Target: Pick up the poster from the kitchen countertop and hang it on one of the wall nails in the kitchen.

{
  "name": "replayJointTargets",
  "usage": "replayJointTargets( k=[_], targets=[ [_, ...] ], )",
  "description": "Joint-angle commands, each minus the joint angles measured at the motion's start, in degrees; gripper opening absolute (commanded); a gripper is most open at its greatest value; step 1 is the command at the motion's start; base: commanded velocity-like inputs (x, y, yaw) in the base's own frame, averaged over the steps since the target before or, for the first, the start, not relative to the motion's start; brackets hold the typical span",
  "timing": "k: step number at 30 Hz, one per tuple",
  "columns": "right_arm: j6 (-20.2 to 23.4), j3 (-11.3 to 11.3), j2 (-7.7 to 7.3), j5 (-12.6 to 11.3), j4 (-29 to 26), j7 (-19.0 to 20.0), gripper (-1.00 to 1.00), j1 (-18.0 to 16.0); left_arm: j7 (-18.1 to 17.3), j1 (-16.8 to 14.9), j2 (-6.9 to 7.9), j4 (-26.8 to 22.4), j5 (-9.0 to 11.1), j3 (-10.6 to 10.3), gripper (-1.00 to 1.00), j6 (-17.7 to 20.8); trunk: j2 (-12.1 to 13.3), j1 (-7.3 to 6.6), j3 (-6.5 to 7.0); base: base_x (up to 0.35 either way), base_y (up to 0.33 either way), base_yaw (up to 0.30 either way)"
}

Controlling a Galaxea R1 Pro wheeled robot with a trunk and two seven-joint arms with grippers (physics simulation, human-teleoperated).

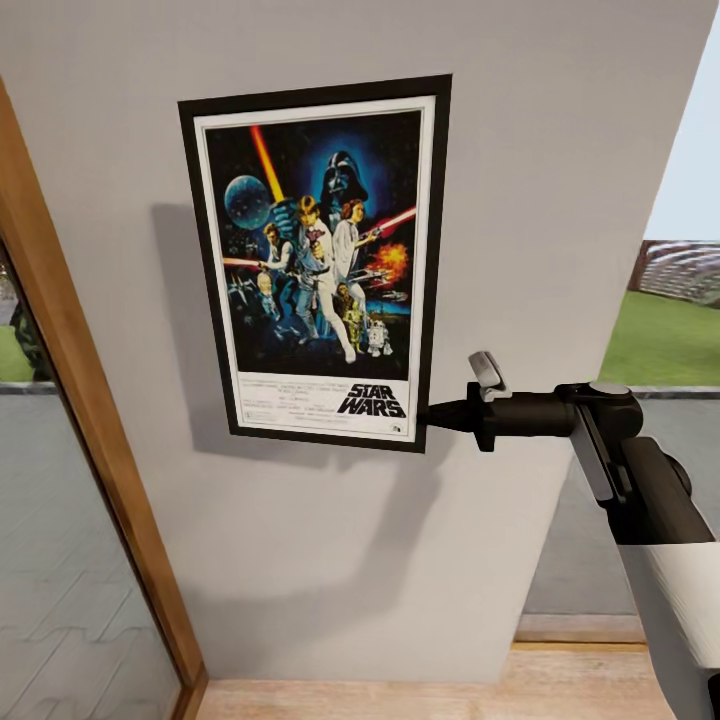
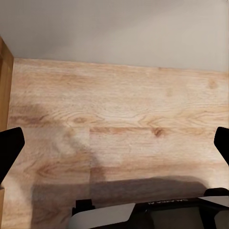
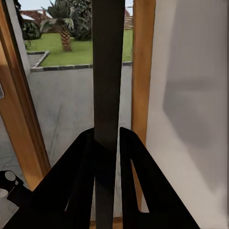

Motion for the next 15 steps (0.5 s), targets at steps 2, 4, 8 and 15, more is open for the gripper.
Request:
replayJointTargets(
  k=[2, 4, 8, 15],
  targets=[
    [0.7, 0.1, -0.05, -0.4, 0.0, 0.0, -1.00, 0.0, -0.3, 0.0, -0.03, -0.1, 0.0, 0.2, 1.00, 0.1, 0.0, 0.03, -0.01, 0.021, 0.000, 0.000],
    [0.7, 0.1, -0.05, -0.4, 0.1, 0.0, -1.00, 0.0, -0.3, 0.0, -0.03, -0.1, 0.0, 0.2, 1.00, 0.1, 0.0, 0.03, -0.01, 0.024, 0.000, 0.000],
    [0.7, 0.1, -0.05, -0.4, 0.0, 0.0, -1.00, 0.0, -0.3, 0.0, -0.03, -0.1, 0.0, 0.2, 1.00, 0.1, 0.0, 0.03, -0.01, 0.125, 0.000, 0.000],
    [0.7, 0.1, -0.05, -0.4, 0.1, 0.0, -1.00, 0.0, -0.3, 0.0, -0.03, -0.1, 0.0, 0.2, 1.00, 0.1, 0.0, 0.03, -0.01, 0.075, 0.000, 0.000]
  ],
)
